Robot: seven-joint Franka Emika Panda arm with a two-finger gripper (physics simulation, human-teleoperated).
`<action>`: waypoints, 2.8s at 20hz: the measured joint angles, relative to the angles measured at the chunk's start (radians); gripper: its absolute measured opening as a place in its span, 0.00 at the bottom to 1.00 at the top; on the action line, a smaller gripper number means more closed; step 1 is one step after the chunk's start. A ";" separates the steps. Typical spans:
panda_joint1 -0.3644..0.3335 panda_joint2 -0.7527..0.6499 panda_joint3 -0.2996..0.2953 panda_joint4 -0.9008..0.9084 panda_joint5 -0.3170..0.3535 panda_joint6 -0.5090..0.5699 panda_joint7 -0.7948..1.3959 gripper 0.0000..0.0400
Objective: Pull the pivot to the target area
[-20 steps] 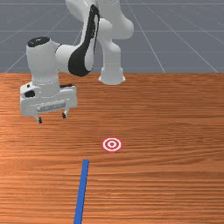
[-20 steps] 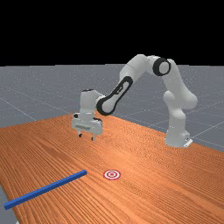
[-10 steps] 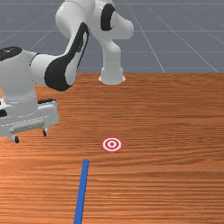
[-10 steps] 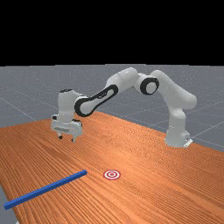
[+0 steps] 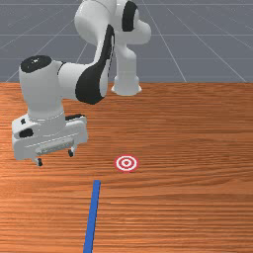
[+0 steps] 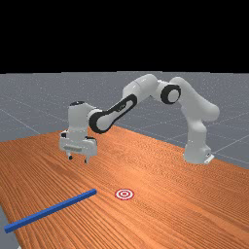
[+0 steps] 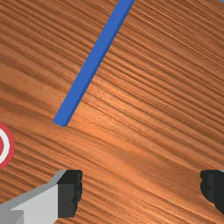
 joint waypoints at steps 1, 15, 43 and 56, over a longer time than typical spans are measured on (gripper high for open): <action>0.019 -0.017 0.003 -0.029 -0.004 0.013 0.010 1.00; 0.179 0.062 0.004 -0.086 0.023 0.124 0.306 1.00; 0.126 0.384 0.008 0.437 -0.015 -0.133 0.251 0.99; 0.108 0.507 0.019 0.595 -0.016 -0.169 0.242 0.28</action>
